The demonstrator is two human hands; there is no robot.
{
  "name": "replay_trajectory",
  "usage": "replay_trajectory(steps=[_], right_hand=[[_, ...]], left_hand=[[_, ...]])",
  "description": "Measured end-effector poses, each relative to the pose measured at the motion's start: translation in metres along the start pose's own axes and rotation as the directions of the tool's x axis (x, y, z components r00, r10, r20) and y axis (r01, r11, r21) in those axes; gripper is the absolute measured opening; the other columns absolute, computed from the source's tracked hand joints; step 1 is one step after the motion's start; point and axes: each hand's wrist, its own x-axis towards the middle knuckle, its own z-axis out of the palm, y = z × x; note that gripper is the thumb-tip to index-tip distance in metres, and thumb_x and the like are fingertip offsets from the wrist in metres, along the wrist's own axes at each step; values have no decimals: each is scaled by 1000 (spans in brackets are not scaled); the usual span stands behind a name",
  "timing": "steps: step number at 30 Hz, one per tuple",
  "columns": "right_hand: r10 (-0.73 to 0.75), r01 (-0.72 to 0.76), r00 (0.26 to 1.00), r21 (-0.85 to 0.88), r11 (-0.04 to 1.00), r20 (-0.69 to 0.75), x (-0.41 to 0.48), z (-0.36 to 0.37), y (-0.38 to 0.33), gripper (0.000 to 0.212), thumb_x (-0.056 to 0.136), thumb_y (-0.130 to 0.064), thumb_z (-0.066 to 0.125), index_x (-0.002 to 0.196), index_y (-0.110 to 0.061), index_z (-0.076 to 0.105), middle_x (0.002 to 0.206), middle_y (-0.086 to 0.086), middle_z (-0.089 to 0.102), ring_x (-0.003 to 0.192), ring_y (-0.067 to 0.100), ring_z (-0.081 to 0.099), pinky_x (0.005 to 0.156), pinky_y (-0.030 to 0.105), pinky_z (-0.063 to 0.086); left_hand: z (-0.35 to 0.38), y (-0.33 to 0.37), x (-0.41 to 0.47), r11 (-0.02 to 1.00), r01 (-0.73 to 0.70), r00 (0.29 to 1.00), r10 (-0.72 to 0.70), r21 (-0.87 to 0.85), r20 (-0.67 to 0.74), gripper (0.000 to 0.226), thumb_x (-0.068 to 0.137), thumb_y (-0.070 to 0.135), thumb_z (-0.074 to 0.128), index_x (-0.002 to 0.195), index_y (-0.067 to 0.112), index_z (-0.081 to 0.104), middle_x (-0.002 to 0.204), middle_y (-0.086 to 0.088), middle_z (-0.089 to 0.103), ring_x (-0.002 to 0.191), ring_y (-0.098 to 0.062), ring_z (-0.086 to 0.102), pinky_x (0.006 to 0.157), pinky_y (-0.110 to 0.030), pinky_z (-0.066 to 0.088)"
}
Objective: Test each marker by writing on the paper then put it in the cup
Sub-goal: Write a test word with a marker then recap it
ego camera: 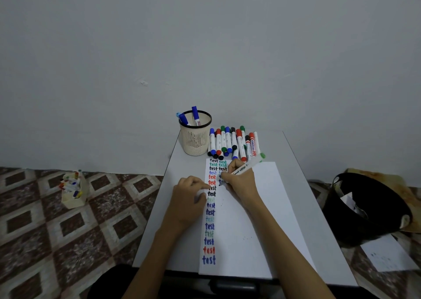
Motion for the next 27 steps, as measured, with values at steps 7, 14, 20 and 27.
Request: replay_trajectory(steps=[7, 14, 20, 27], right_hand=[[-43, 43, 999, -17, 999, -2, -1, 3, -2, 33, 76, 14, 63, 66, -8, 42, 62, 8, 46, 53, 6, 46, 52, 14, 44], [-43, 43, 999, -38, 998, 6, -4, 2, -5, 33, 78, 11, 64, 65, -11, 43, 59, 3, 47, 48, 3, 46, 50, 12, 43], [-22, 24, 999, -42, 999, 40, -3, -1, -4, 33, 76, 11, 65, 64, -11, 44, 58, 2, 48, 53, 8, 48, 56, 21, 47], [-23, 23, 1000, -14, 1000, 13, -6, 2, -9, 36, 80, 15, 60, 65, -10, 39, 59, 0, 46, 47, -1, 50, 51, 10, 43]], left_hand=[[0, 0, 0, 1000, -6, 1000, 6, 0, -6, 20, 79, 21, 60, 94, 14, 70, 92, -4, 66, 82, -21, 58, 69, -36, 53], [0, 1, 0, 1000, 0, 1000, 0, -2, -7, 20, 80, 22, 59, 95, 14, 70, 93, -4, 66, 83, -20, 57, 69, -38, 52], [-1, 2, 0, 1000, 14, 1000, -14, -10, 7, 28, 82, 32, 51, 95, 15, 70, 95, -4, 66, 84, -20, 57, 71, -38, 52], [0, 1, -1, 1000, 27, 1000, -27, -13, 15, 20, 81, 25, 59, 95, 14, 69, 96, -4, 66, 86, -20, 57, 74, -39, 52]])
